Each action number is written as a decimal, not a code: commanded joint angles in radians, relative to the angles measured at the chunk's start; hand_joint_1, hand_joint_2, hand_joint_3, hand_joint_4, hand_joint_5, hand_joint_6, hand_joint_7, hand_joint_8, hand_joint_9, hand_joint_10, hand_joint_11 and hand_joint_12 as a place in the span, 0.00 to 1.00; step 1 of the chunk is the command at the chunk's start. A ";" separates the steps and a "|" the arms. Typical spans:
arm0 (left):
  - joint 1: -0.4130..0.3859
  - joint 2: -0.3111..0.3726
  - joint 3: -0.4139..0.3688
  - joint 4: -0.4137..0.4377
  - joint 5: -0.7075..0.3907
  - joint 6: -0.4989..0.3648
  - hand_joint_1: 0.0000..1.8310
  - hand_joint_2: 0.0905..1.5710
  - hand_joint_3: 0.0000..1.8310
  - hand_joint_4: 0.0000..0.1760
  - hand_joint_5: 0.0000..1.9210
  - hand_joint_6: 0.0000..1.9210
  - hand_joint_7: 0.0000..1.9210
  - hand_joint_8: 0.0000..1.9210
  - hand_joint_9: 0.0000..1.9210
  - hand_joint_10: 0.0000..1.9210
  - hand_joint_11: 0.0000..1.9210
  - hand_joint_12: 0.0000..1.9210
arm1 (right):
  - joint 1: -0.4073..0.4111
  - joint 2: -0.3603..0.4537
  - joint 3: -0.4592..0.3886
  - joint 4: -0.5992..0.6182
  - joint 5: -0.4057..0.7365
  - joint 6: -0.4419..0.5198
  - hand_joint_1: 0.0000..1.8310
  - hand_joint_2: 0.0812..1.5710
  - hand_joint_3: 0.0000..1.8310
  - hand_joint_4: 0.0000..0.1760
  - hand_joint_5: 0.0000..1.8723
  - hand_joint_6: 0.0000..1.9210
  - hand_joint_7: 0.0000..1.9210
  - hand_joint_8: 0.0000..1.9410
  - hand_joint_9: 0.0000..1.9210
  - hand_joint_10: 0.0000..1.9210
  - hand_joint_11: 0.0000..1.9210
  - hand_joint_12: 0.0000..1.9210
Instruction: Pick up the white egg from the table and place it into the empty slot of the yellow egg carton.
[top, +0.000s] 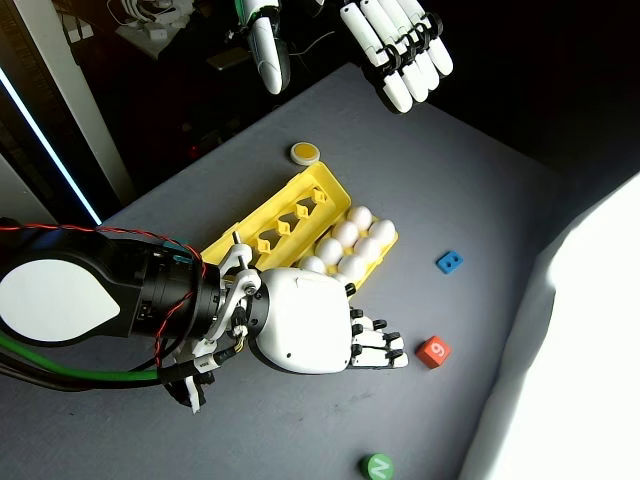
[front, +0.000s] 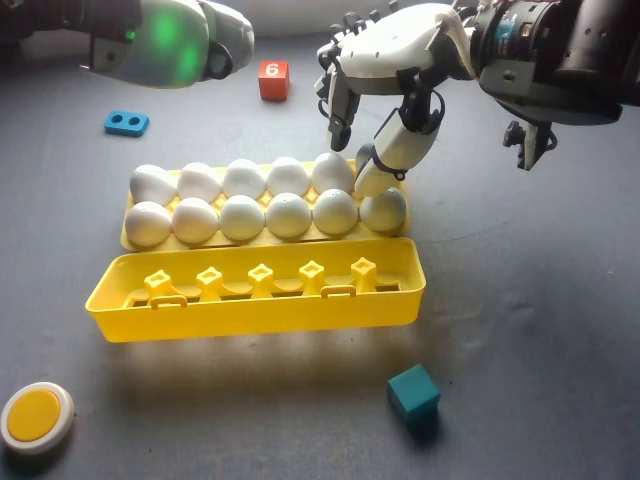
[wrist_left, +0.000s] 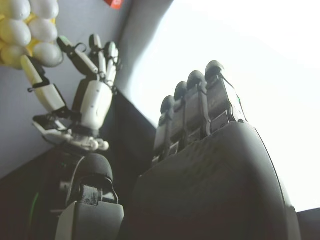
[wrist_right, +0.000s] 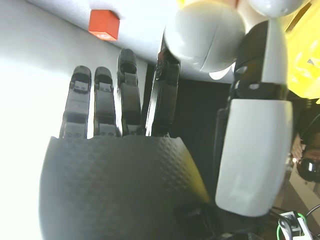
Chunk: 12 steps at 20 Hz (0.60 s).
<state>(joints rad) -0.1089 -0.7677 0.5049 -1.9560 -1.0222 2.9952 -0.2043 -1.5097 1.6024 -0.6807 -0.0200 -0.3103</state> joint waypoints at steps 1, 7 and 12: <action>-0.008 0.005 0.001 0.094 0.027 0.003 0.00 0.78 0.00 0.00 0.04 0.00 0.04 0.00 0.03 0.00 0.00 0.00 | 0.007 0.011 0.006 -0.011 0.050 -0.003 0.48 0.49 0.00 0.91 0.48 0.00 0.15 0.00 0.01 0.00 0.00 0.00; -0.008 0.005 0.001 0.094 0.027 0.003 0.00 0.78 0.00 0.00 0.05 0.00 0.05 0.00 0.04 0.00 0.00 0.00 | 0.018 0.026 0.005 -0.010 0.050 0.015 0.39 0.51 0.00 0.99 0.38 0.01 0.07 0.00 0.00 0.00 0.00 0.00; -0.008 0.005 0.000 0.091 0.027 0.003 0.00 0.78 0.00 0.00 0.05 0.00 0.05 0.00 0.03 0.00 0.00 0.00 | 0.071 0.105 -0.056 -0.010 0.039 0.020 0.36 0.50 0.00 1.00 0.37 0.01 0.05 0.01 0.00 0.00 0.00 0.00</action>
<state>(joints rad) -0.1089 -0.7677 0.5049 -1.9564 -1.0218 2.9952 -0.1360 -1.3968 1.5326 -0.6922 -0.0570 -0.2974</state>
